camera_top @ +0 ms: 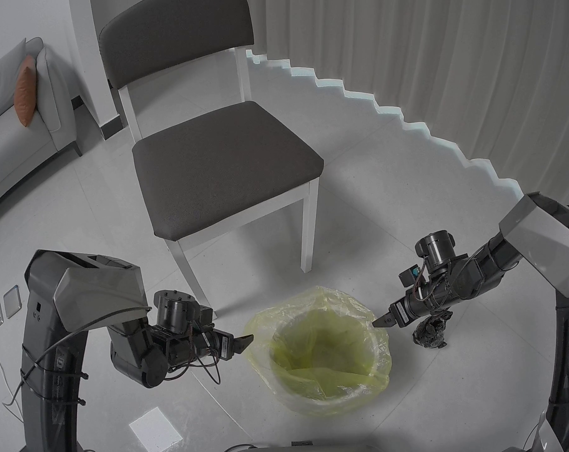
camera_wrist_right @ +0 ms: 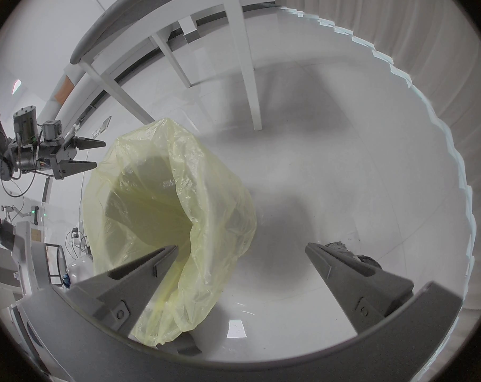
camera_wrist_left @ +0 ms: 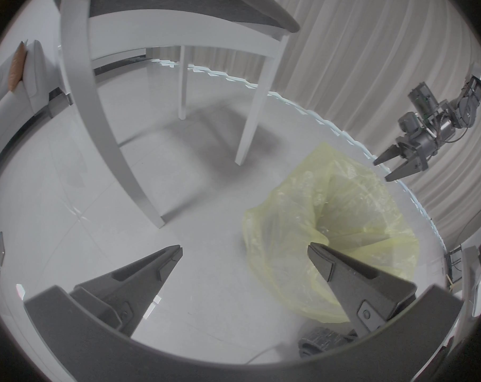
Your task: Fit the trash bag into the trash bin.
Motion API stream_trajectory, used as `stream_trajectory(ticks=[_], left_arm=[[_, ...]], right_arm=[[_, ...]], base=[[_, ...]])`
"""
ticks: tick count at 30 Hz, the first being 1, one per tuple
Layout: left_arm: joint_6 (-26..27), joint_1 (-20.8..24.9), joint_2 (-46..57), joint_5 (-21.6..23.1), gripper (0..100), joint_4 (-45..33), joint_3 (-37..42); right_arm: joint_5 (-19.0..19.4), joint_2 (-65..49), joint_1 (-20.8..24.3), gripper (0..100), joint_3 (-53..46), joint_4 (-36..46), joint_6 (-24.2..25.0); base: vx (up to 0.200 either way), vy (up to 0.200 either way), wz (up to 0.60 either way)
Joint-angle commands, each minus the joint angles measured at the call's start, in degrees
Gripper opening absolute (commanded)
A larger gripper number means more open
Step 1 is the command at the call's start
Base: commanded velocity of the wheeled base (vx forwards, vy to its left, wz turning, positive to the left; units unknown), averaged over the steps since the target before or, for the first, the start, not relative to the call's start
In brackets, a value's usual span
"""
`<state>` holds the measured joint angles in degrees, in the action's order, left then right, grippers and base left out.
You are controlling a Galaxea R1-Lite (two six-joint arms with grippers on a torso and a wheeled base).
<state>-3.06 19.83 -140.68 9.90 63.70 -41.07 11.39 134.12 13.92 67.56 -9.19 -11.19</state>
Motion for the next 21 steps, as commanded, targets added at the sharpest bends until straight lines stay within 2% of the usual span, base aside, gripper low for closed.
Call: stream_trajectory(ticks=[1, 5, 12, 15, 18, 21], left_arm=[[1.21, -1.38, -0.74, -0.23, 100, -0.94, -0.85], [2.01, -1.03, -3.9, -0.49, 100, -4.28, -5.51], [1.92, -0.06, -3.99, -0.23, 100, -22.39, -18.43], [1.92, 0.56, -4.78, -0.14, 100, -27.48, -23.53], [1.65, 2.05, -5.66, -0.49, 100, -29.15, -26.61], [1.65, 2.31, -5.22, -0.49, 100, -28.72, -26.17]], right_arm=[[0.22, -2.46, -1.18, 100, -1.03, -0.04, 0.03], [0.22, -2.72, -1.53, 100, -1.55, -0.04, -0.06], [0.3, -2.11, -3.55, 100, -1.03, -0.04, -0.85], [0.39, -1.85, -4.25, 100, -1.11, -0.04, -1.2], [0.39, -1.85, -4.87, 100, -1.47, -0.04, -1.29], [0.39, -2.02, -5.75, 100, -1.99, -0.04, -1.99]], base=[[0.0, 0.0, 0.0], [0.0, 0.0, 0.0], [0.0, 0.0, 0.0], [0.0, 0.0, 0.0], [0.0, 0.0, 0.0], [0.0, 0.0, 0.0]])
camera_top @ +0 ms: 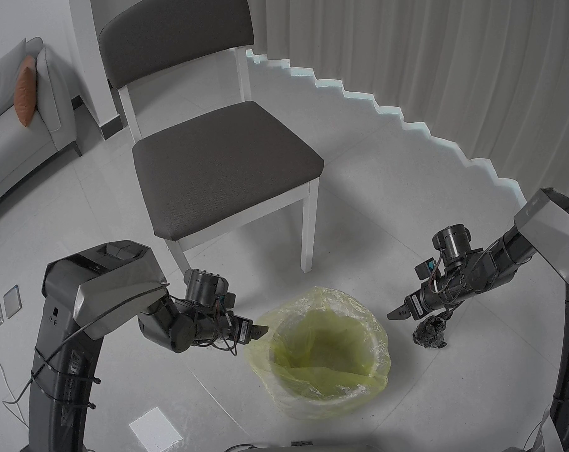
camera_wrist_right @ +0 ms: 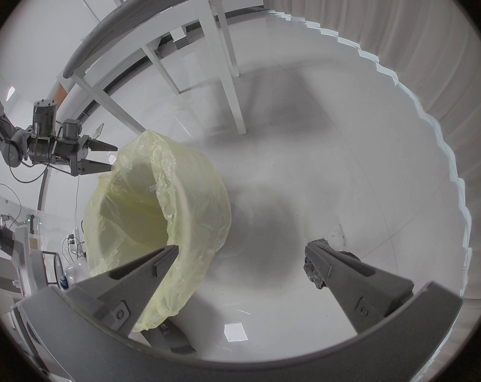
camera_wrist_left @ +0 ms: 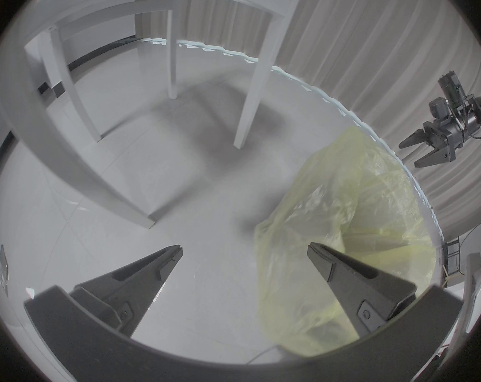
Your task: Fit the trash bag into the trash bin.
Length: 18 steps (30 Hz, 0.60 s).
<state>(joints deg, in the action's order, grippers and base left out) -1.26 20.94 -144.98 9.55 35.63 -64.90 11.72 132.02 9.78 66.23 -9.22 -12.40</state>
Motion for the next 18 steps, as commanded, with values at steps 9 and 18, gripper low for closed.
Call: stream_trajectory(ticks=[9, 18], left_arm=[[-0.59, -0.73, 9.46, 0.65, 100, 6.2, 9.53], [-5.07, -1.17, 18.07, 2.32, 100, 11.48, 18.41]], right_arm=[[0.06, 0.25, -3.36, 100, -0.49, -0.1, -1.66], [0.15, 1.13, -5.03, 100, -0.67, -0.28, -1.58]], base=[[0.0, 0.0, 0.0], [-0.022, 0.0, 0.0]])
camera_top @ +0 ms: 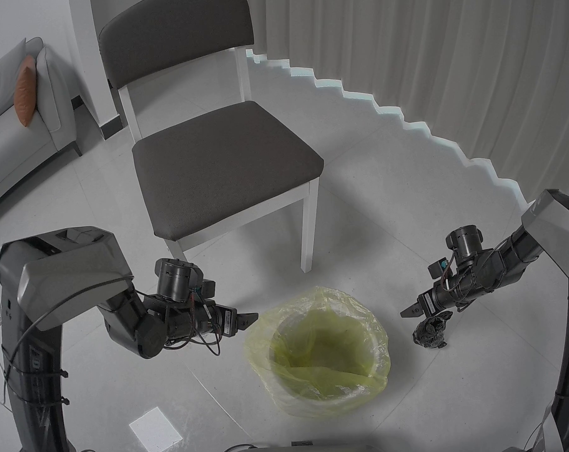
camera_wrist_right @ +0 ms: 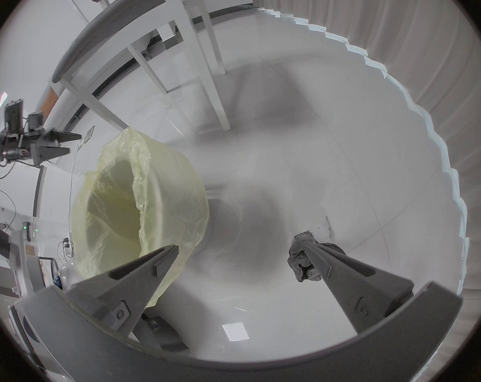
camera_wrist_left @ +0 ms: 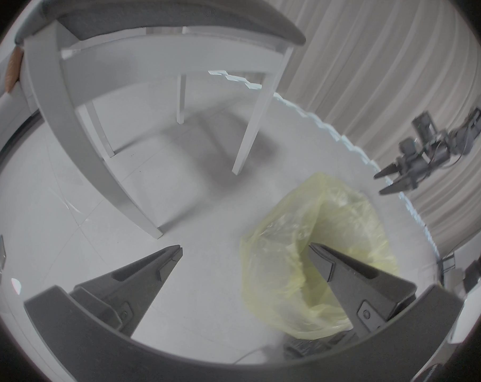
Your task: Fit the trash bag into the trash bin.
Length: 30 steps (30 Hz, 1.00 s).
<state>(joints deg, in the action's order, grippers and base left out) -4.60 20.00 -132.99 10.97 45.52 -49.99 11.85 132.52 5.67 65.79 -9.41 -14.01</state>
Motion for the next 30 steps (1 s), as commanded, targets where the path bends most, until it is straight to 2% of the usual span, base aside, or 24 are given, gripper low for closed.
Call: stream_trajectory(ticks=[1, 3, 11, 22, 27, 30], left_arm=[[-1.73, -0.23, 6.07, 0.89, 100, 1.59, 3.5], [-4.02, -0.41, 7.92, 1.6, 100, 3.87, 6.05], [-4.11, -1.11, 7.92, 1.68, 100, 12.49, 10.27], [-3.84, 0.39, 6.51, 1.07, 100, 13.37, 10.44], [-3.67, 0.74, 4.14, 0.72, 100, 13.89, 9.12], [-3.67, 1.79, 3.0, -0.42, 100, 15.74, 9.83]], right_arm=[[0.02, 0.63, -0.92, 100, -0.23, -0.08, 0.03], [0.02, 0.45, -1.36, 100, -0.31, 0.01, 0.12], [0.02, 1.25, -2.07, 100, 0.92, -0.08, 0.21], [0.19, 4.41, -2.15, 100, 4.26, 0.01, 0.12], [2.3, 2.83, 2.07, 100, 1.09, -1.22, 0.03], [2.56, -0.07, 6.9, 100, -1.37, -1.93, 0.47]], base=[[-0.2, 0.0, 0.0], [-0.2, 0.0, 0.0], [-0.2, 0.0, 0.0], [0.0, 0.0, 0.0], [0.0, 0.0, 0.0], [0.0, 0.0, 0.0]])
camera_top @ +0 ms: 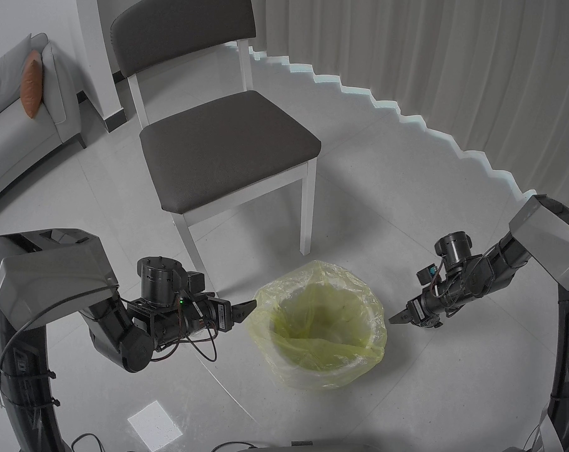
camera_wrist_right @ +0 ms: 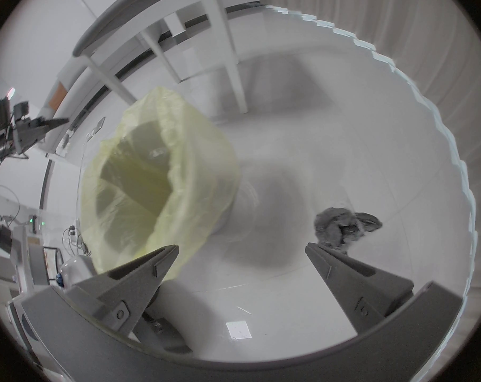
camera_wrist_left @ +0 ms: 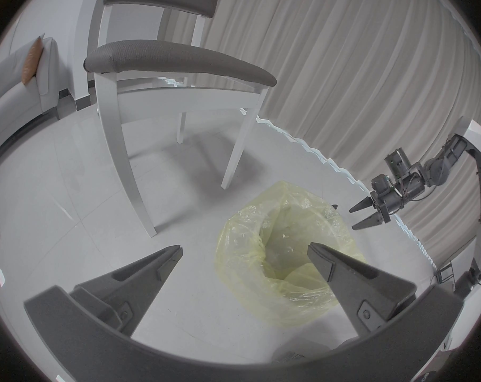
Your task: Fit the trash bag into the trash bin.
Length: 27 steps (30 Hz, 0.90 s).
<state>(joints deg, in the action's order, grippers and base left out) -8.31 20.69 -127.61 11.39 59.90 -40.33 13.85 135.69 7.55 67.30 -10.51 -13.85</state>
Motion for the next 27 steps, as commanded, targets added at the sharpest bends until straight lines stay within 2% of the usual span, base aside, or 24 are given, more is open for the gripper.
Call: stream_trajectory(ticks=[1, 4, 5, 6, 9, 14, 22, 27], left_arm=[[0.05, 1.11, -2.55, -1.01, 100, 1.88, 0.25], [0.05, 1.2, -2.82, -1.63, 100, 3.2, 0.69], [0.05, 1.2, -2.82, -1.63, 100, 3.2, 0.69], [0.05, 1.2, -2.64, -1.72, 100, 3.9, 1.22], [0.05, 1.11, -2.55, -1.72, 100, 4.87, 2.09], [0.05, 1.11, -2.73, -1.72, 100, 7.16, 3.24], [0.05, 1.2, -2.47, -1.89, 100, 11.46, 5.96], [0.14, 1.2, -2.2, -1.98, 100, 12.78, 7.19]], right_arm=[[0.48, -3.77, 6.34, 100, -3.23, -1.01, 0.31], [0.39, -5.44, 10.74, 100, -3.85, -1.8, 0.58], [0.39, -5.44, 10.74, 100, -3.85, -1.8, 0.58], [0.3, -6.32, 13.11, 100, -3.94, -1.88, 0.75], [0.04, -6.58, 15.39, 100, -3.32, -1.88, 0.75], [-0.31, -5.79, 17.41, 100, -1.83, -1.88, 0.75], [-6.47, 1.24, 20.4, 100, 5.38, -1.88, 0.05], [-8.49, 2.82, 21.55, 100, 7.84, -1.71, -1.71]], base=[[0.0, 0.0, 0.0], [0.0, 0.0, 0.0], [0.0, 0.0, 0.0], [0.0, 0.0, 0.0], [0.0, 0.0, 0.0], [0.0, 0.0, 0.0], [0.0, 0.0, 0.0], [0.0, 0.0, 0.0]])
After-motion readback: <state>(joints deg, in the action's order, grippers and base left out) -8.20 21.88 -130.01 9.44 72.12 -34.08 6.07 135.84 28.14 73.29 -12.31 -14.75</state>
